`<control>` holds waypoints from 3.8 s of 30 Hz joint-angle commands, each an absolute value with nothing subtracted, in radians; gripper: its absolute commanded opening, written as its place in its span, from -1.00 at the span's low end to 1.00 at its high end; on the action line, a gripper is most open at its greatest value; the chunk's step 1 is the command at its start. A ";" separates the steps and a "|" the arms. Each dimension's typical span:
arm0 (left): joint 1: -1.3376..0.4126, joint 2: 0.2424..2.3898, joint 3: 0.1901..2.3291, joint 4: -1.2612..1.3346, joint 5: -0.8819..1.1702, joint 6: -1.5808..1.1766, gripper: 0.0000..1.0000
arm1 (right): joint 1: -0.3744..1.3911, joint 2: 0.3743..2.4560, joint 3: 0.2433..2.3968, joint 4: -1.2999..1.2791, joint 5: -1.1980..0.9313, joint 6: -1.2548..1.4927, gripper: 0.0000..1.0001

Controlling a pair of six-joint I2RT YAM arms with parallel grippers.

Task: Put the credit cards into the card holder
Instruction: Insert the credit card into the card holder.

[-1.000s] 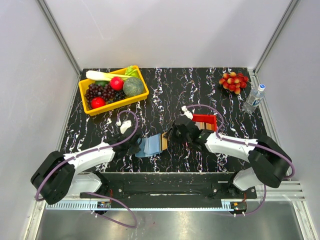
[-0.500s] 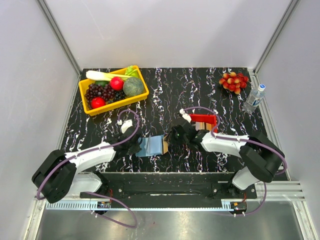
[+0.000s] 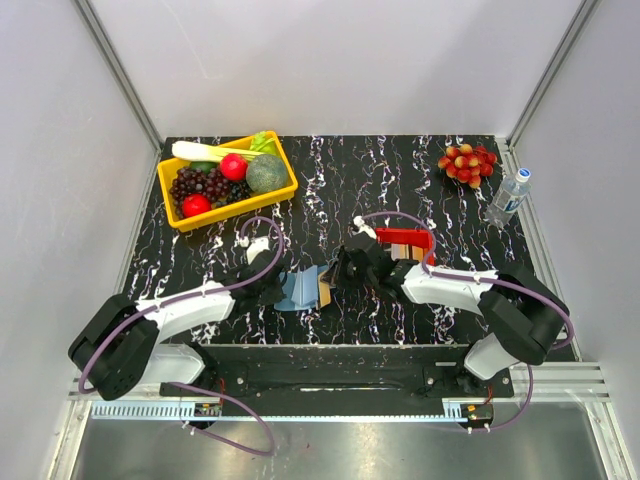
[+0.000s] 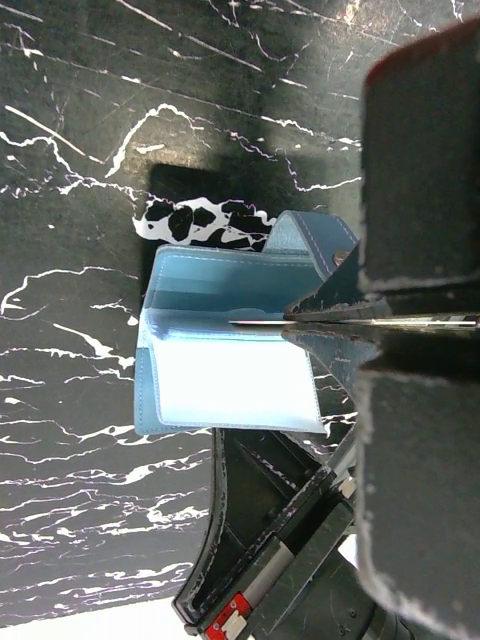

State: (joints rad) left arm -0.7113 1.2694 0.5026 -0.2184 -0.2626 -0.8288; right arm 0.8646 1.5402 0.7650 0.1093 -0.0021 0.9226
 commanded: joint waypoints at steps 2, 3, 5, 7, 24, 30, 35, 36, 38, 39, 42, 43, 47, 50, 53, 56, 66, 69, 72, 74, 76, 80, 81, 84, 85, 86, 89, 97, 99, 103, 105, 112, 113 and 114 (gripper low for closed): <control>-0.710 1.308 0.488 -0.275 -0.201 -0.792 -1.00 | 0.861 1.549 0.807 0.166 -0.043 0.911 -1.00; -0.710 1.312 0.486 -0.265 -0.196 -0.787 -1.00 | 0.861 1.557 0.811 0.173 -0.051 0.910 -1.00; -0.710 1.318 0.486 -0.253 -0.183 -0.775 -1.00 | 0.861 1.574 0.830 0.175 -0.063 0.908 -1.00; -0.710 1.321 0.486 -0.245 -0.178 -0.772 -1.00 | 0.861 1.594 0.850 0.179 -0.083 0.902 -1.00; -0.712 1.191 0.488 -0.282 -0.187 -0.761 -1.00 | 0.861 1.494 0.833 0.022 0.161 0.890 -1.00; -0.712 1.123 0.518 -0.302 -0.149 -0.730 -1.00 | 0.859 1.463 0.870 0.008 0.135 0.858 -1.00; -0.712 1.100 0.535 -0.307 -0.115 -0.713 -1.00 | 0.861 1.500 0.887 0.008 0.107 0.859 -1.00; -0.712 1.095 0.541 -0.308 -0.109 -0.712 -1.00 | 0.861 1.506 0.884 0.008 0.101 0.865 -1.00; -0.712 1.082 0.543 -0.310 -0.101 -0.718 -1.00 | 0.861 1.511 0.881 0.008 0.088 0.868 -1.00; -0.712 1.074 0.551 -0.317 -0.101 -0.719 -1.00 | 0.861 1.511 0.881 0.008 0.080 0.870 -1.00; -0.712 1.052 0.566 -0.339 -0.101 -0.732 -1.00 | 0.865 1.508 0.890 0.020 0.058 0.879 -1.00; -0.712 1.055 0.566 -0.339 -0.106 -0.733 -1.00 | 0.871 1.509 0.897 0.018 0.061 0.880 -1.00; -0.713 1.091 0.565 -0.350 -0.117 -0.747 -1.00 | 0.917 1.535 0.943 0.008 0.121 0.913 -1.00; -0.713 1.083 0.557 -0.339 -0.112 -0.764 -1.00 | 0.975 1.557 0.988 -0.040 0.231 0.942 -1.00; -0.715 1.066 0.558 -0.341 -0.114 -0.770 -1.00 | 1.015 1.581 1.029 -0.063 0.284 0.954 -1.00; -0.715 1.058 0.565 -0.351 -0.123 -0.773 -1.00 | 1.043 1.608 1.066 -0.092 0.336 0.950 -1.00; -0.715 1.043 0.558 -0.351 -0.123 -0.785 -1.00 | 1.091 1.658 1.115 -0.118 0.425 0.950 -1.00; -0.713 1.034 0.557 -0.351 -0.121 -0.796 -1.00 | 1.100 1.658 1.120 -0.103 0.436 0.948 -1.00; -0.715 1.026 0.554 -0.351 -0.121 -0.804 -1.00 | 1.111 1.660 1.129 -0.103 0.454 0.943 -1.00; -0.715 1.026 0.552 -0.351 -0.121 -0.807 -1.00 | 1.115 1.661 1.132 -0.098 0.462 0.946 -1.00; -0.715 1.026 0.551 -0.353 -0.121 -0.807 -1.00 | 1.120 1.664 1.132 -0.089 0.463 0.946 -1.00; -0.715 1.025 0.551 -0.350 -0.118 -0.807 -1.00 | 1.126 1.675 1.140 -0.090 0.466 0.945 -1.00; -0.715 1.026 0.552 -0.350 -0.120 -0.805 -1.00 | 1.126 1.677 1.141 -0.092 0.466 0.943 -1.00; -0.715 1.025 0.551 -0.350 -0.121 -0.807 -1.00 | 1.131 1.689 1.155 -0.121 0.483 0.937 -1.00; -0.715 1.023 0.549 -0.350 -0.120 -0.808 -1.00 | 1.131 1.692 1.154 -0.126 0.483 0.939 -1.00; -0.715 1.022 0.548 -0.350 -0.121 -0.810 -1.00 | 1.132 1.697 1.154 -0.129 0.489 0.937 -1.00; -0.715 1.019 0.549 -0.348 -0.121 -0.811 -1.00 | 1.140 1.716 1.169 -0.164 0.512 0.922 -1.00; -0.715 1.016 0.543 -0.350 -0.127 -0.811 -1.00 | 1.155 1.715 1.190 -0.273 0.617 0.890 -1.00; -0.715 1.019 0.537 -0.351 -0.133 -0.813 -1.00 | 1.154 1.691 1.171 -0.285 0.641 0.888 -1.00; -0.713 1.032 0.523 -0.359 -0.152 -0.815 -1.00 | 1.155 1.661 1.115 -0.284 0.626 0.890 -1.00; -0.713 1.042 0.514 -0.359 -0.158 -0.818 -1.00 | 1.151 1.667 1.094 -0.275 0.589 0.891 -1.00; -0.715 1.071 0.485 -0.345 -0.183 -0.821 -1.00 | 1.077 1.661 0.973 -0.080 0.307 0.902 -1.00; -0.713 1.078 0.483 -0.344 -0.189 -0.822 -1.00 | 1.060 1.655 0.957 -0.059 0.275 0.913 -1.00; -0.715 1.086 0.482 -0.344 -0.193 -0.824 -1.00 | 1.042 1.649 0.937 -0.034 0.238 0.922 -1.00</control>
State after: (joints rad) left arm -0.7120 1.0634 0.4961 -0.3660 -0.1551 -0.8135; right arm 1.1038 1.7008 0.9928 -0.1696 0.4057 0.8963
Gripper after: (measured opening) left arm 0.046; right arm 0.010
